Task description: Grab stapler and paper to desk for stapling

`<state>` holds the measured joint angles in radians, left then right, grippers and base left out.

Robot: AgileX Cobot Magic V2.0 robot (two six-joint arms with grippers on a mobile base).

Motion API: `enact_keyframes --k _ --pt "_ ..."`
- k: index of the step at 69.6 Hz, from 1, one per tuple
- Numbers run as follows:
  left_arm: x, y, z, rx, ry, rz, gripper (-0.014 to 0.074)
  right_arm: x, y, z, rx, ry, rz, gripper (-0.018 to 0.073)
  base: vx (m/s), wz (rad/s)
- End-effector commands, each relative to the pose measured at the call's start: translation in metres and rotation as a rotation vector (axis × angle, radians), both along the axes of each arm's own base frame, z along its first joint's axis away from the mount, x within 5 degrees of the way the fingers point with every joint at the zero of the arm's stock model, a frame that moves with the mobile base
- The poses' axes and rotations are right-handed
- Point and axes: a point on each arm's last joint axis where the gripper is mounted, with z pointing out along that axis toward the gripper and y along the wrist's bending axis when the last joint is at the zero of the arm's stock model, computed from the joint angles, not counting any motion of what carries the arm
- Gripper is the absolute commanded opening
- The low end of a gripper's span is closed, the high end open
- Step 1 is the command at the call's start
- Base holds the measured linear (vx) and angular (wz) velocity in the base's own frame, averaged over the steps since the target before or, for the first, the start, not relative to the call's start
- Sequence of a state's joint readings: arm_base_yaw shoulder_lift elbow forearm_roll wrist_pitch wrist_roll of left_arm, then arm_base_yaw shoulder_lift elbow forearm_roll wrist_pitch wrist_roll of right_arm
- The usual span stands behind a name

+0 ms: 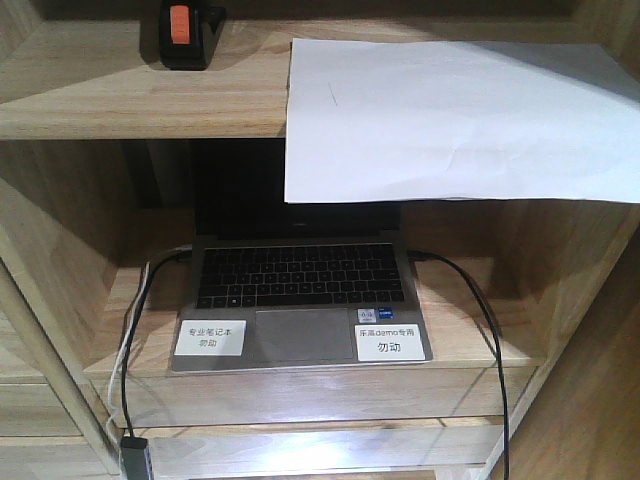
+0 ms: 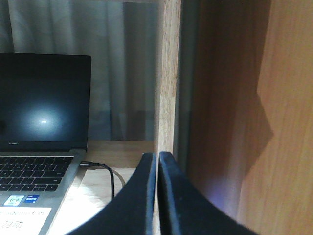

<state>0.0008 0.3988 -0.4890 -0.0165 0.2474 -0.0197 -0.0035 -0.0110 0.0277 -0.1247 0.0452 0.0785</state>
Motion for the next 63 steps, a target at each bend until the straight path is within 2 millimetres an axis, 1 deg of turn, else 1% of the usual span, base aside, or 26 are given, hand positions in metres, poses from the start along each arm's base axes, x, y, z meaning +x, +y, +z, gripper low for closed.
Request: enact_keyframes --k 1,8,15,22,30,38,44,63 --pt "0.0008 -0.0001 0.022 -0.012 -0.153 -0.001 0.0 -0.0015 0.0006 0.0061 -0.001 -0.083 0.004 -0.0009 0.0 0.0" --pt "0.0003 0.0 0.0262 -0.012 -0.2 -0.001 0.0031 -0.0015 0.0006 0.0061 -0.001 -0.083 0.004 -0.0009 0.0 0.0" --pt "-0.0001 0.0 0.0287 -0.012 -0.217 0.0 0.0106 -0.0015 0.0006 0.0061 -0.001 -0.083 0.004 -0.0009 0.0 0.0" --pt "-0.0004 0.0 0.0299 -0.013 -0.227 0.0 0.0225 -0.0015 0.0006 0.0061 -0.001 -0.083 0.004 -0.0009 0.0 0.0" --pt "-0.0004 0.0 0.0299 -0.013 -0.227 0.0 0.0393 -0.0015 0.0006 0.0061 -0.001 -0.083 0.004 -0.0009 0.0 0.0" --pt "-0.0004 0.0 0.03 -0.013 -0.231 0.0 0.0511 -0.0015 0.0006 0.0061 -0.001 -0.083 0.004 -0.0009 0.0 0.0" --pt "-0.0003 0.0 0.0299 -0.013 -0.23 0.0 0.0547 -0.0015 0.0006 0.0061 -0.001 -0.083 0.004 -0.0009 0.0 0.0" --pt "0.0001 0.0 0.0267 -0.016 -0.194 -0.001 0.0548 -0.0015 0.0006 0.0061 -0.001 -0.083 0.004 -0.0009 0.0 0.0"
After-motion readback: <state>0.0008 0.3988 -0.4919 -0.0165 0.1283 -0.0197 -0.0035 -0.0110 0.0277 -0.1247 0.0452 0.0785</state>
